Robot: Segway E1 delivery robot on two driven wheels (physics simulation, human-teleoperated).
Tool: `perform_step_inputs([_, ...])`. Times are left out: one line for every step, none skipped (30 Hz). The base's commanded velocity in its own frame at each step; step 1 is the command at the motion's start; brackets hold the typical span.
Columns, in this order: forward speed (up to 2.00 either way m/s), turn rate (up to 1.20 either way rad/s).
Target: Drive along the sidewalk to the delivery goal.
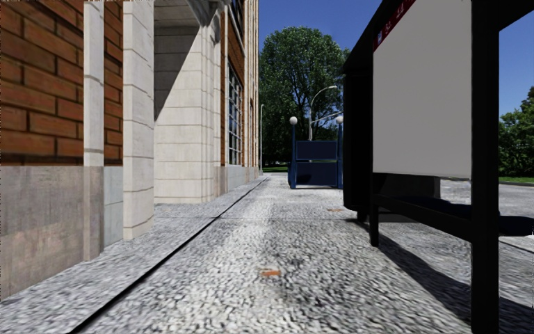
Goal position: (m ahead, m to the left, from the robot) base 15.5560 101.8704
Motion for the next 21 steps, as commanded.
perform_step_inputs([2.00,0.00])
perform_step_inputs([2.00,0.00])
perform_step_inputs([2.00,0.00])
perform_step_inputs([2.00,0.00])
perform_step_inputs([2.00,0.00])
perform_step_inputs([2.00,0.00])
perform_step_inputs([2.00,0.00])
perform_step_inputs([2.00,0.00])
perform_step_inputs([2.00,0.00])
perform_step_inputs([2.00,0.00])
perform_step_inputs([2.00,0.00])
perform_step_inputs([2.00,0.00])
perform_step_inputs([2.00,0.00])
perform_step_inputs([2.00,0.00])
perform_step_inputs([2.00,0.00])
perform_step_inputs([2.00,0.00])
perform_step_inputs([2.00,0.00])
perform_step_inputs([2.00,0.00])
perform_step_inputs([2.00,0.00])
perform_step_inputs([2.00,0.00])
perform_step_inputs([2.00,0.00])
